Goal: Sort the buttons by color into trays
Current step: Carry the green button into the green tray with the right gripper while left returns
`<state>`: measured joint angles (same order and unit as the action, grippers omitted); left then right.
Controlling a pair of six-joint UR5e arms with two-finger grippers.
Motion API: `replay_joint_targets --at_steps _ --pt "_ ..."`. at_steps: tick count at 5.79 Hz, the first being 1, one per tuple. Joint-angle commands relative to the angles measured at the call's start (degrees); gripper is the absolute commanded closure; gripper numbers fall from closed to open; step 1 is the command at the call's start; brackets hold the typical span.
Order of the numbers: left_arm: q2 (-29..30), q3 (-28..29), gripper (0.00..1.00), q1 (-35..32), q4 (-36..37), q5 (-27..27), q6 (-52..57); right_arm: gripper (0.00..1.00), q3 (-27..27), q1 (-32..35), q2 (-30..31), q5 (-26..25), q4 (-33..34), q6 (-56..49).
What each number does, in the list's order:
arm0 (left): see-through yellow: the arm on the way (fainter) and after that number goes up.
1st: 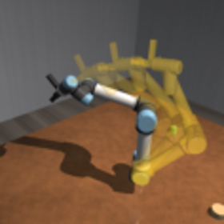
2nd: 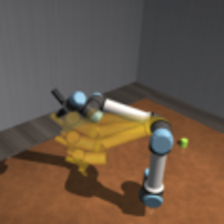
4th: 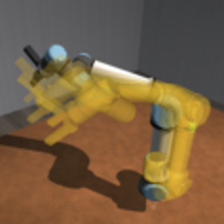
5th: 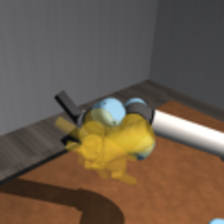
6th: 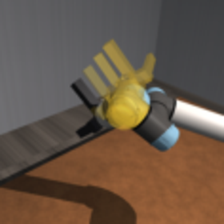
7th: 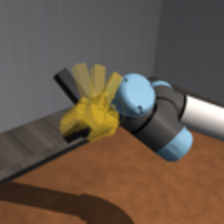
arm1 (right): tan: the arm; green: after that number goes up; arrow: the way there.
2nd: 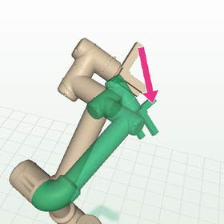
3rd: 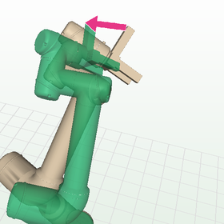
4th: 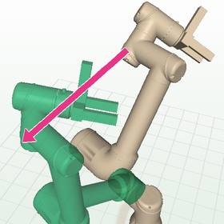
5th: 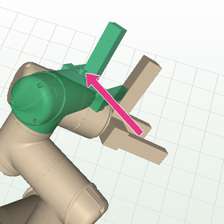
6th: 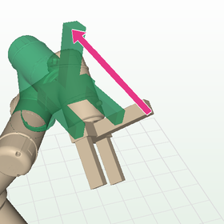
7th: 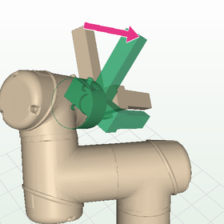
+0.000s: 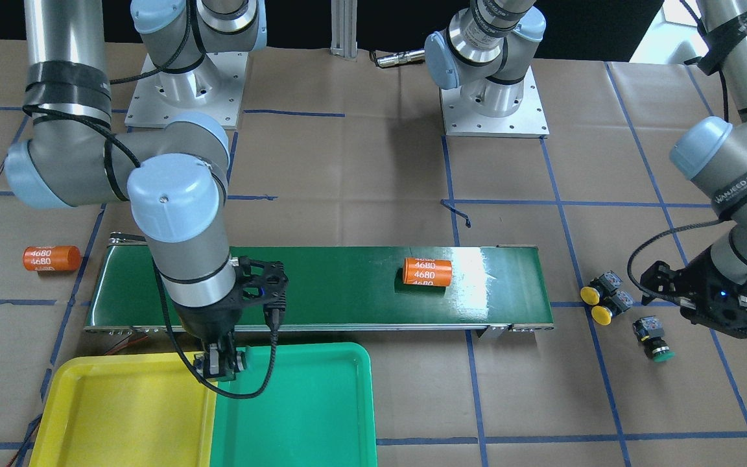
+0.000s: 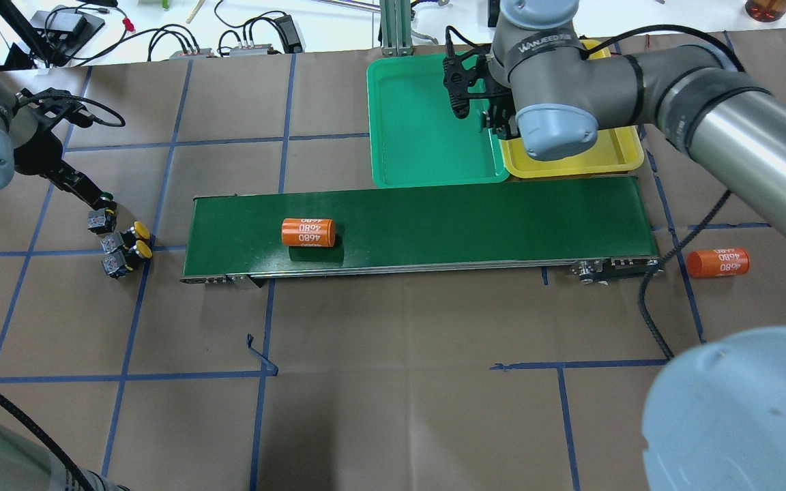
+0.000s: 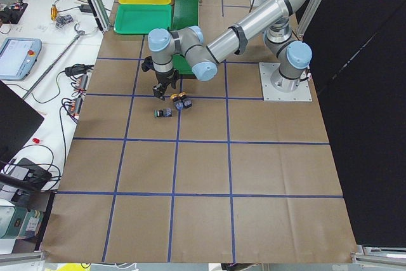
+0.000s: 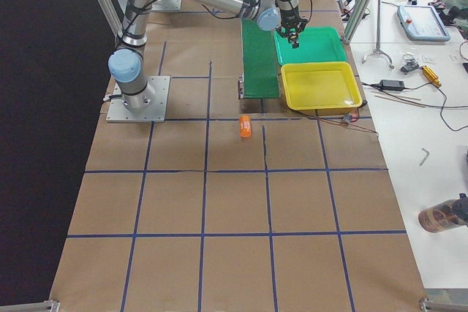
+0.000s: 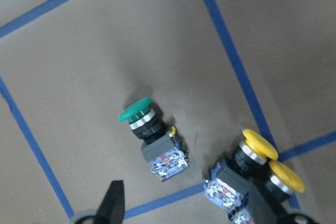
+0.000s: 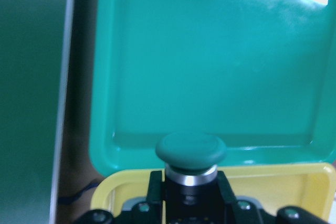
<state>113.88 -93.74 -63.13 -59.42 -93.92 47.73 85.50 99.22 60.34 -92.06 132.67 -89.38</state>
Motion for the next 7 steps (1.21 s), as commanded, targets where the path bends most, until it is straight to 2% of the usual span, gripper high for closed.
replay_joint_targets --at_steps 1,2,3,4,6,7 --pt "5.97 1.98 0.12 0.2 3.5 0.05 -13.43 0.76 -3.32 3.08 -6.88 1.09 4.34 4.2" --pt "7.57 1.11 0.13 0.2 4.48 0.05 -13.45 0.01 -3.84 3.0 -6.55 1.01 4.18 4.48" --pt "8.55 0.67 0.14 0.12 4.58 -0.12 -13.19 0.0 -4.46 2.91 -4.38 -0.3 3.31 4.48" --pt "9.16 0.58 0.25 0.2 4.75 -0.38 -12.06 0.0 -3.94 2.83 -1.83 -2.14 0.51 4.31" --pt "10.92 0.49 0.24 0.47 6.59 -0.47 -11.87 0.0 -3.93 2.82 -1.8 -2.16 0.49 4.31" --pt "11.02 0.32 0.28 0.47 7.04 -0.39 -11.87 0.0 2.94 0.56 14.73 -5.64 -20.83 4.39"
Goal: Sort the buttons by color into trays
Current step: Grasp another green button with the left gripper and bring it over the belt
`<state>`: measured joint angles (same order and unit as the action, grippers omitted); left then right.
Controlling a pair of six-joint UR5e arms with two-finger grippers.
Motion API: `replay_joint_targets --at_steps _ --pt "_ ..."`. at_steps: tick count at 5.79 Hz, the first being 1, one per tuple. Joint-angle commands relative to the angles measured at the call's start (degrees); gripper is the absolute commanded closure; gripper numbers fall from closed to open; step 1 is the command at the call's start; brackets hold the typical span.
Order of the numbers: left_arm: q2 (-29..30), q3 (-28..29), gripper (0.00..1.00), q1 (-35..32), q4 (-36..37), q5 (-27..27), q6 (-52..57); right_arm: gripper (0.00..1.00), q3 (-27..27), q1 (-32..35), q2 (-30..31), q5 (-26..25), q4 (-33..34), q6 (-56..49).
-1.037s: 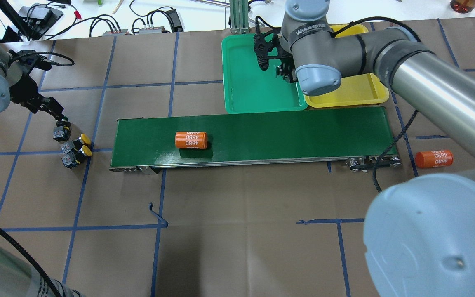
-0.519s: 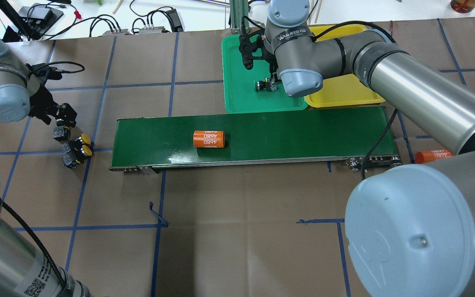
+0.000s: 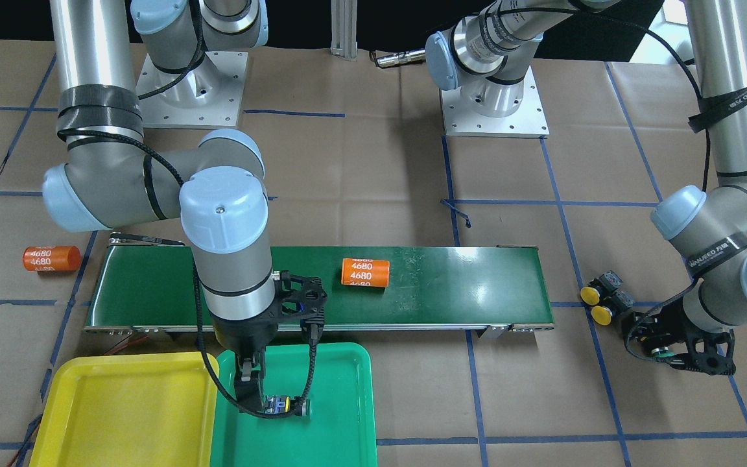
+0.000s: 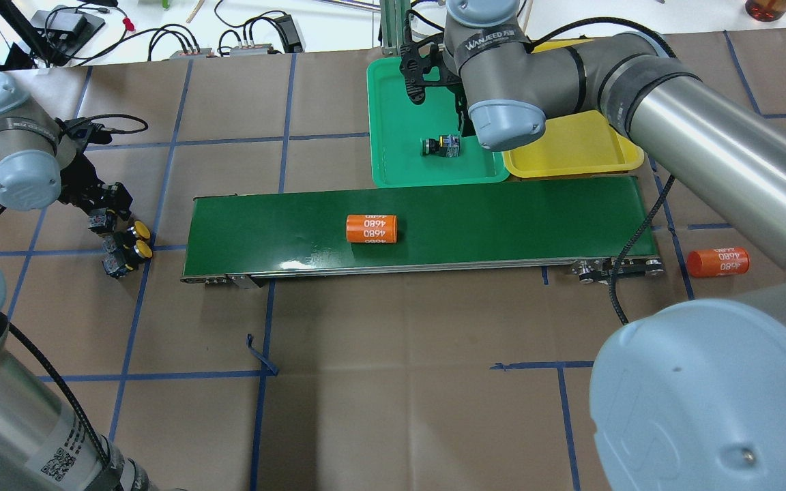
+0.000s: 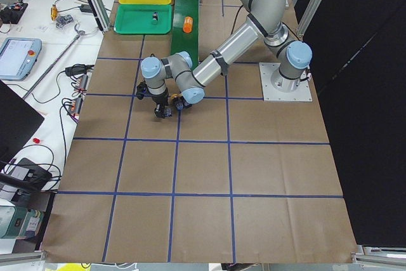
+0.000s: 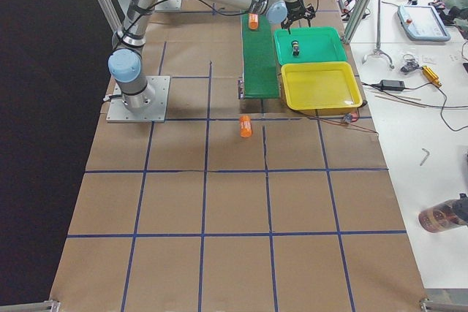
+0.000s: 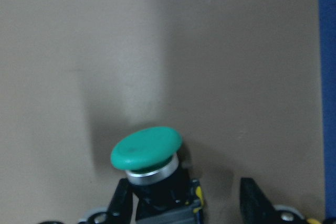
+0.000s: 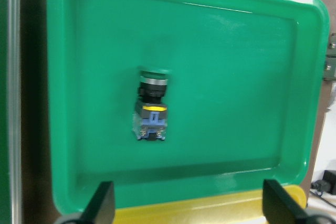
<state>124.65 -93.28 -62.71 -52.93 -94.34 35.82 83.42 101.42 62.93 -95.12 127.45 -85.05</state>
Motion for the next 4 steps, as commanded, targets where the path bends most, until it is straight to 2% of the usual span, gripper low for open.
replay_joint_targets --at_steps 1,2,3,4 --pt "0.07 -0.15 0.66 -0.05 0.98 -0.05 0.04 0.0 9.35 -3.49 18.22 -2.87 -19.74 -0.2" --pt "-0.63 0.02 0.96 -0.13 0.99 -0.05 -0.05 0.0 10.61 -4.12 21.24 -2.79 -22.48 -0.37" --pt "-1.59 0.72 1.0 -0.66 -0.06 -0.05 0.21 0.0 10.54 -4.04 22.49 -2.26 -27.21 -0.46" --pt "-4.38 -0.05 1.0 -1.53 -0.59 -0.05 7.44 0.0 10.1 -2.82 22.5 2.18 -27.69 0.75"
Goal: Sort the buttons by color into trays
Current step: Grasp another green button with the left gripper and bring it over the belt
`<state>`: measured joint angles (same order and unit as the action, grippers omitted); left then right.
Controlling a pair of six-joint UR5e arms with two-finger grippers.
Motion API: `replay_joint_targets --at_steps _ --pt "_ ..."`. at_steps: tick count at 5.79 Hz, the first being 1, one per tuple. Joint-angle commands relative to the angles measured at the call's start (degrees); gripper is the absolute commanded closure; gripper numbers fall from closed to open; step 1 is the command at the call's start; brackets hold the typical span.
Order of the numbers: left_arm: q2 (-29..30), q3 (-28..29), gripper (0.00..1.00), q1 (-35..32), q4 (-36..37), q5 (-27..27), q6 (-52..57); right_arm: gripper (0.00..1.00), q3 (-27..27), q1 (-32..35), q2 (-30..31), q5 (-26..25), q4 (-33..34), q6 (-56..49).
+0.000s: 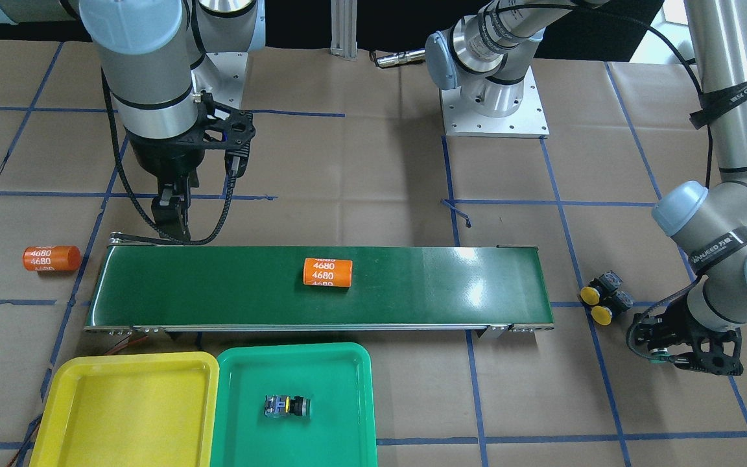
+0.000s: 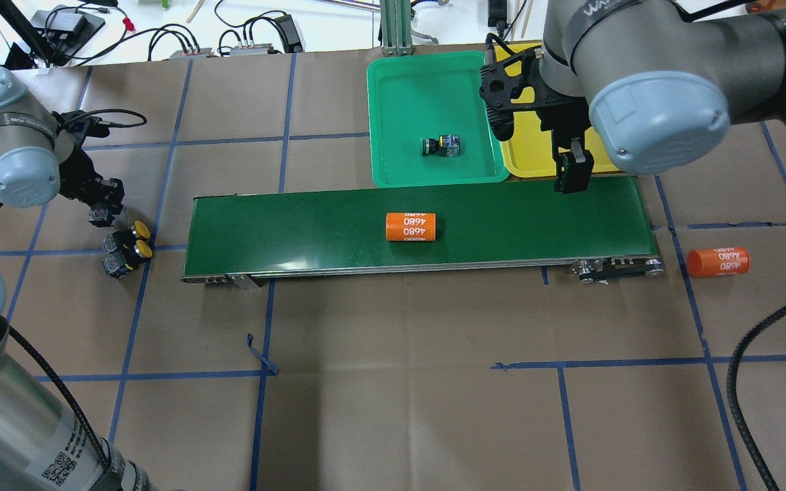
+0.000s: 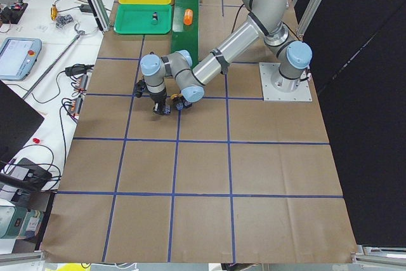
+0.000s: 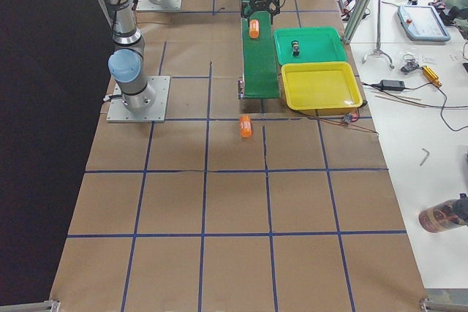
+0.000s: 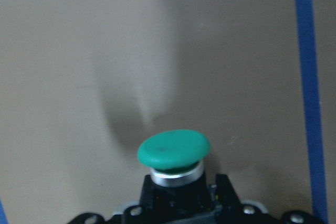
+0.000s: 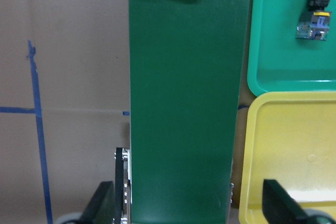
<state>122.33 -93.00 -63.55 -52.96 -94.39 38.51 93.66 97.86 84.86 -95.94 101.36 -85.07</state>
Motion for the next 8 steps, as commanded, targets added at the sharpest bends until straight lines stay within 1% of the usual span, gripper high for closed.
replay_joint_targets --at_steps 1,2,3,4,5,6,7,8 --pt "-6.18 -1.04 1.0 -3.48 -4.57 0.17 14.39 0.0 -0.06 0.84 0.31 5.65 -3.17 2.35" --pt "-10.4 -1.65 1.0 -8.64 -10.79 0.09 21.63 0.0 -0.14 0.93 -0.04 6.02 -4.05 2.71" --pt "-13.58 -3.66 1.0 -12.96 -11.72 0.26 32.57 0.0 0.2 0.93 -1.17 5.33 -4.15 2.72" --pt "-15.44 -8.73 0.99 -16.57 -10.86 0.35 42.69 0.0 0.3 0.93 -1.53 5.24 -3.28 2.63" --pt "-16.67 -11.3 0.99 -18.43 -9.98 0.78 54.02 0.0 0.38 0.93 -1.54 5.23 -3.27 2.71" --pt "-17.73 -12.89 0.98 -19.58 -10.14 2.18 59.35 0.0 0.47 0.93 -1.54 5.23 -3.27 2.63" --pt "-17.57 -14.39 0.89 -20.38 -9.89 2.89 59.49 0.0 0.73 0.93 -1.54 5.23 -3.27 2.63" --pt "-18.09 -15.1 0.77 -21.43 -8.93 4.81 59.32 0.0 1.52 0.84 -1.54 5.32 -3.18 2.54"
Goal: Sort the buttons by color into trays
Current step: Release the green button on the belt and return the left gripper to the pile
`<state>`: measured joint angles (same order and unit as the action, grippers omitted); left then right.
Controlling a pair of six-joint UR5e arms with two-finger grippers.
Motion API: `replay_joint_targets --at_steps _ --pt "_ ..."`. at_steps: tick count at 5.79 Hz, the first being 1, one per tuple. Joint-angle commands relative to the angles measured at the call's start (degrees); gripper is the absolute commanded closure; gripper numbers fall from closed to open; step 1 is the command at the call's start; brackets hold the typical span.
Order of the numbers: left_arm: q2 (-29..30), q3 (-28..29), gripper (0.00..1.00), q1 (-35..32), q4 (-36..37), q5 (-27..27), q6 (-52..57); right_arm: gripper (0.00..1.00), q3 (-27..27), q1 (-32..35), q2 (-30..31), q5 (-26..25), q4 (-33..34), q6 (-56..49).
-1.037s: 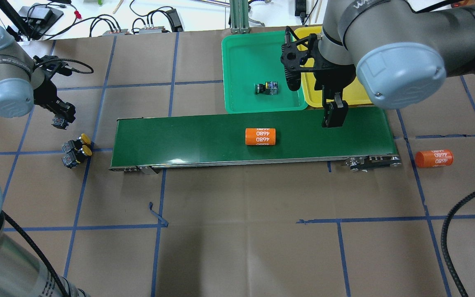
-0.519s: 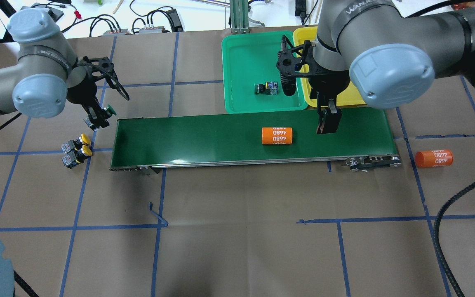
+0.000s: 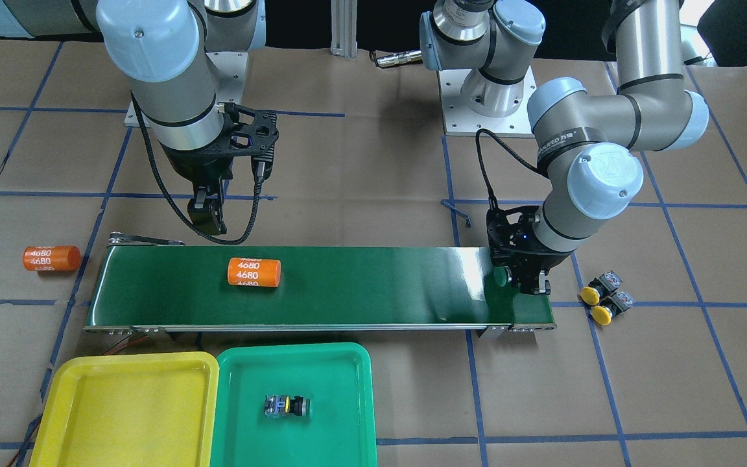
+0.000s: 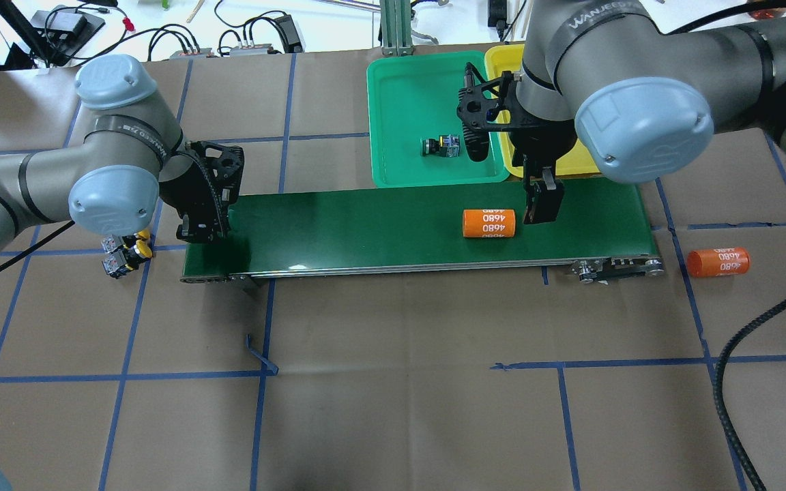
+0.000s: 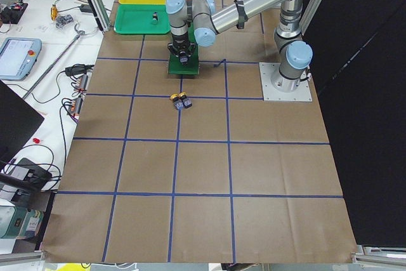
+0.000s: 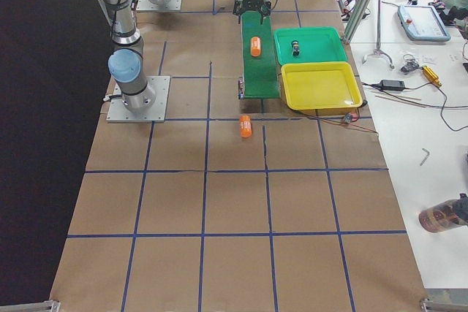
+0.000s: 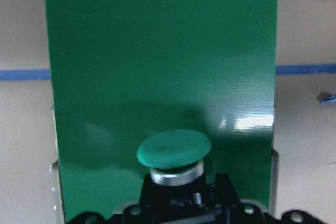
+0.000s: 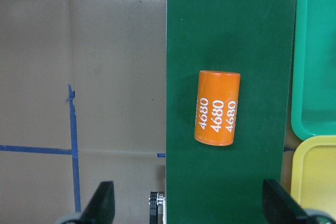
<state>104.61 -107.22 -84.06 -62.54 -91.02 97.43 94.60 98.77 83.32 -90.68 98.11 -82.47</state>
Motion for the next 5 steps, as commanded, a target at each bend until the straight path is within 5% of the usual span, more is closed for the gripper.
replay_joint_targets --at_steps 1,5 --pt "0.84 -0.1 0.05 -0.59 1.8 1.72 -1.35 0.0 0.94 -0.07 0.08 0.06 0.15 -0.06" --pt "0.58 2.28 0.05 12.55 1.72 3.47 -9.85 0.0 0.94 0.02 -0.09 -0.37 0.24 -0.15"
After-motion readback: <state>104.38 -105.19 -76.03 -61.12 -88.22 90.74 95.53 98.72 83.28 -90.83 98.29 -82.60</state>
